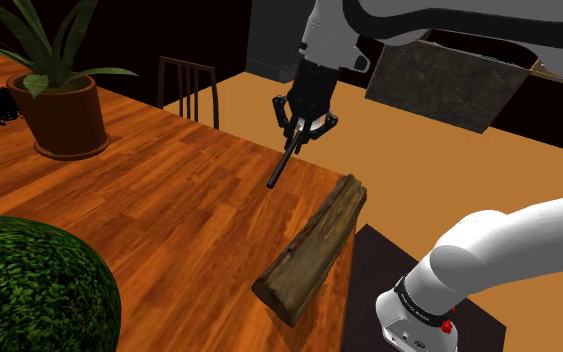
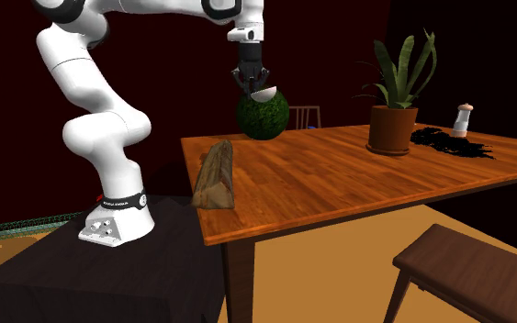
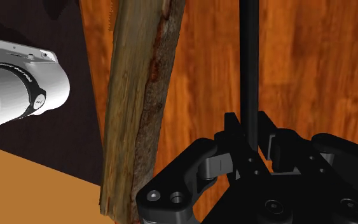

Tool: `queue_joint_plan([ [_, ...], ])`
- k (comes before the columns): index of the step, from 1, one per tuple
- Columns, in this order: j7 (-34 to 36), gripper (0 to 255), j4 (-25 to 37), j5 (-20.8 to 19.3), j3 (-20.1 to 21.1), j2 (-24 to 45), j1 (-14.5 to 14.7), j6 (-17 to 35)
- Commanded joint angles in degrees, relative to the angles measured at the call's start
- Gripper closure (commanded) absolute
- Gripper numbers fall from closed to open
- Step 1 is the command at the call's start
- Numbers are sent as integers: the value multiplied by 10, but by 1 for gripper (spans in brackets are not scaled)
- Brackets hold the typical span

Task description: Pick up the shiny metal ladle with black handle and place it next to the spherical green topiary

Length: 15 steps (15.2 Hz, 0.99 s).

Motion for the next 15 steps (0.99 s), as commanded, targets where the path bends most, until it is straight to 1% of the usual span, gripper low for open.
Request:
queue_joint_plan([
  [1, 4, 255, 18, -2, 0, 4, -1, -13],
  [15, 25, 255, 149, -18, -10, 33, -9, -115],
])
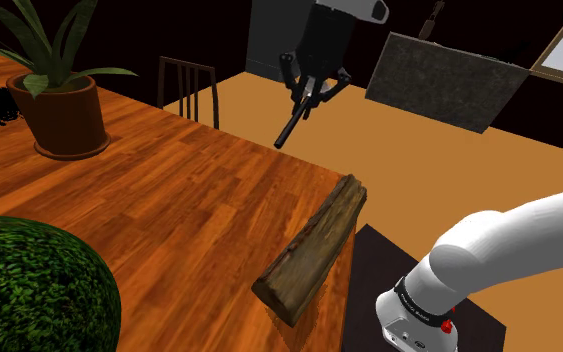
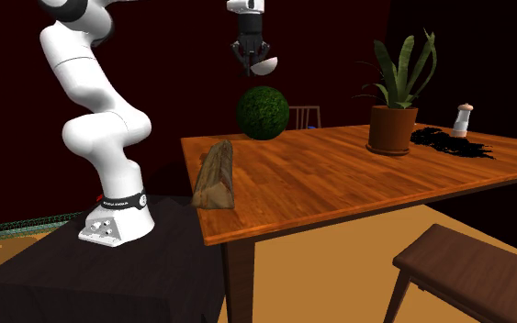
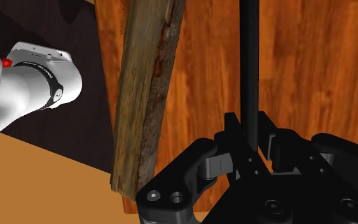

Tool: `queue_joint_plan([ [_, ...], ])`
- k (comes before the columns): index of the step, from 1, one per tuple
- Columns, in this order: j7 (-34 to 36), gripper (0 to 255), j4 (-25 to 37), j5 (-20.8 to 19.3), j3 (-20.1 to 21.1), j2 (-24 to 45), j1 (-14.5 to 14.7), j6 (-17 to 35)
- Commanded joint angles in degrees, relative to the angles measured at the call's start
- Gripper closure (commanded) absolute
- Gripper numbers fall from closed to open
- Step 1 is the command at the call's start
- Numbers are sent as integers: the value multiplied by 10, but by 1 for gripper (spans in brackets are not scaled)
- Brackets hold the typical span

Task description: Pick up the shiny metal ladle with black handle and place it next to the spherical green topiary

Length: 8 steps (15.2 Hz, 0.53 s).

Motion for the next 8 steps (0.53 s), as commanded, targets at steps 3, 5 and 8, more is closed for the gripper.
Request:
queue_joint_plan([
  [3, 7, 255, 43, -5, -2, 12, -2, -31],
  [5, 11, 255, 65, -7, -2, 19, -3, -45],
  [8, 35, 255, 61, 4, 14, 8, 5, -46],
])
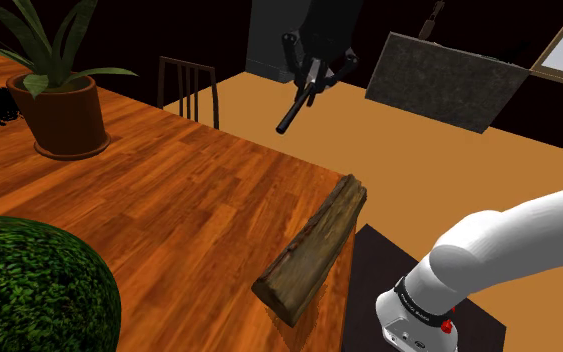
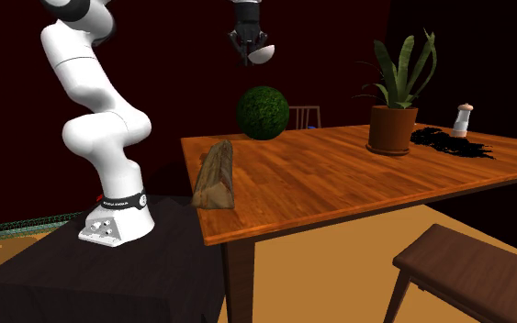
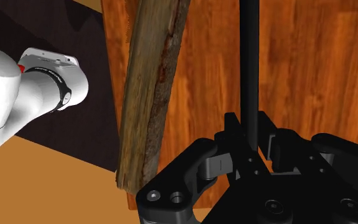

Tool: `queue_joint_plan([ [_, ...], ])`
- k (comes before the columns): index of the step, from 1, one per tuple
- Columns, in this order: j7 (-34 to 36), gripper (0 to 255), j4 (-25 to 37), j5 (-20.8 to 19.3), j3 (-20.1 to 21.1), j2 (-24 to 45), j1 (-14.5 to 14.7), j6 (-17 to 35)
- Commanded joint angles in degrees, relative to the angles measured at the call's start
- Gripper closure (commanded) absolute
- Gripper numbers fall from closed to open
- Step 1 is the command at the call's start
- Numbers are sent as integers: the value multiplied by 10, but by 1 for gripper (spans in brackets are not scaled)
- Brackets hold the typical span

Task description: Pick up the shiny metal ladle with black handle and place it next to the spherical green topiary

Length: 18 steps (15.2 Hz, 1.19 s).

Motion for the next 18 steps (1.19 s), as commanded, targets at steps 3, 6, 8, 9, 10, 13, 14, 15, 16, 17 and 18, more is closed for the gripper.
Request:
queue_joint_plan([
  [3, 47, 255, -3, 19, 32, -16, 15, 1],
  [6, 87, 255, -1, 33, 61, -25, 26, 2],
  [8, 115, 255, 4, 42, 82, -27, 32, 4],
  [9, 129, 255, 7, 46, 93, -28, 35, 4],
  [10, 143, 255, 11, 49, 104, -27, 37, 5],
  [13, 187, 255, 27, 58, 141, -22, 43, 9],
  [14, 202, 255, 34, 60, 154, -19, 44, 11],
  [15, 218, 255, 41, 61, 168, -15, 44, 13],
  [16, 233, 255, 49, 63, 183, -11, 44, 14],
  [17, 249, 255, 57, 63, 199, -6, 44, 16],
  [18, 266, 255, 67, 62, 215, 0, 43, 19],
])
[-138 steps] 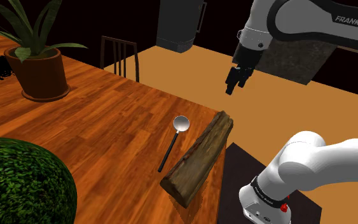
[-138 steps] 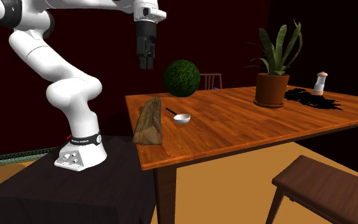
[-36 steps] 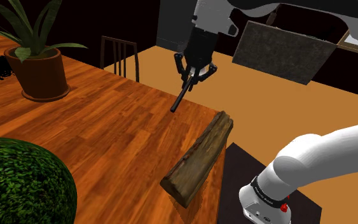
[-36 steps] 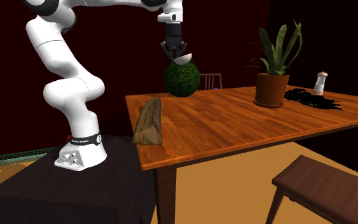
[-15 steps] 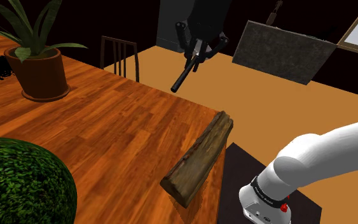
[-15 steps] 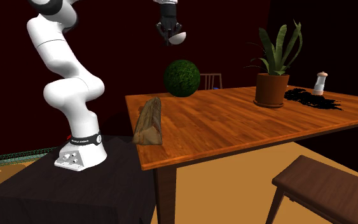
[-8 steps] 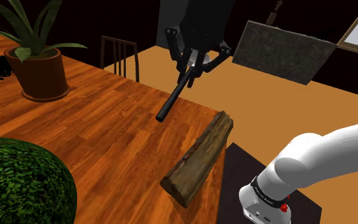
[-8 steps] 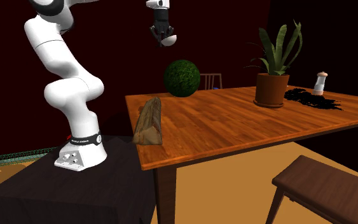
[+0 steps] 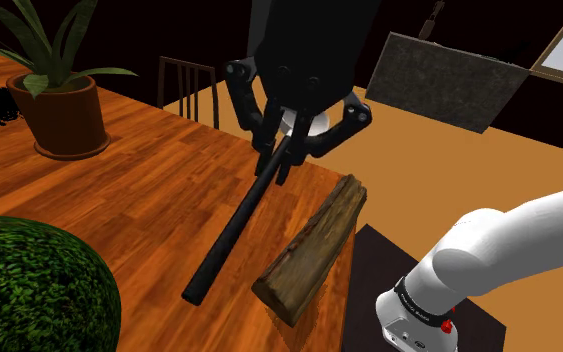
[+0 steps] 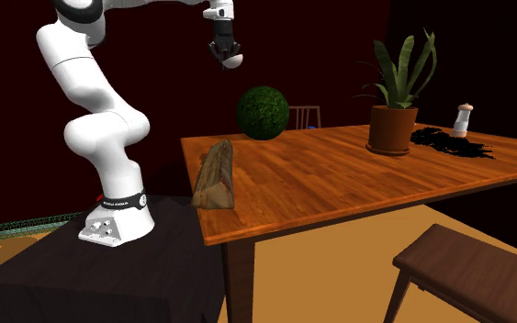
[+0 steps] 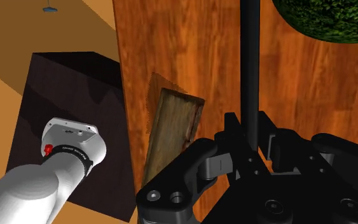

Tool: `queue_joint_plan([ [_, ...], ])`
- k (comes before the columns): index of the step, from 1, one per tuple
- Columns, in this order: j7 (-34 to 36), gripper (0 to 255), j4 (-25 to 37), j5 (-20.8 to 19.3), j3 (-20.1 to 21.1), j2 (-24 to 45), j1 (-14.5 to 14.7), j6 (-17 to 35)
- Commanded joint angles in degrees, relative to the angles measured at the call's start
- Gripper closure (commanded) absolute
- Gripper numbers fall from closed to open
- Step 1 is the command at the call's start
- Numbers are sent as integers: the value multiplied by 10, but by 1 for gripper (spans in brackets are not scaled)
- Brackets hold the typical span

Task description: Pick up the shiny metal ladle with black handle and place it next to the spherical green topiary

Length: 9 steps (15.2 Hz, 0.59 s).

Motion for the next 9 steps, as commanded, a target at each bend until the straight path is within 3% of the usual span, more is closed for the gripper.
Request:
queue_joint_plan([
  [1, 35, 255, 22, -2, 35, 15, -3, 3],
  [5, 109, 255, 70, -19, 122, 55, -21, 14],
  [9, 95, 255, 25, -6, 111, 35, -11, 42],
])
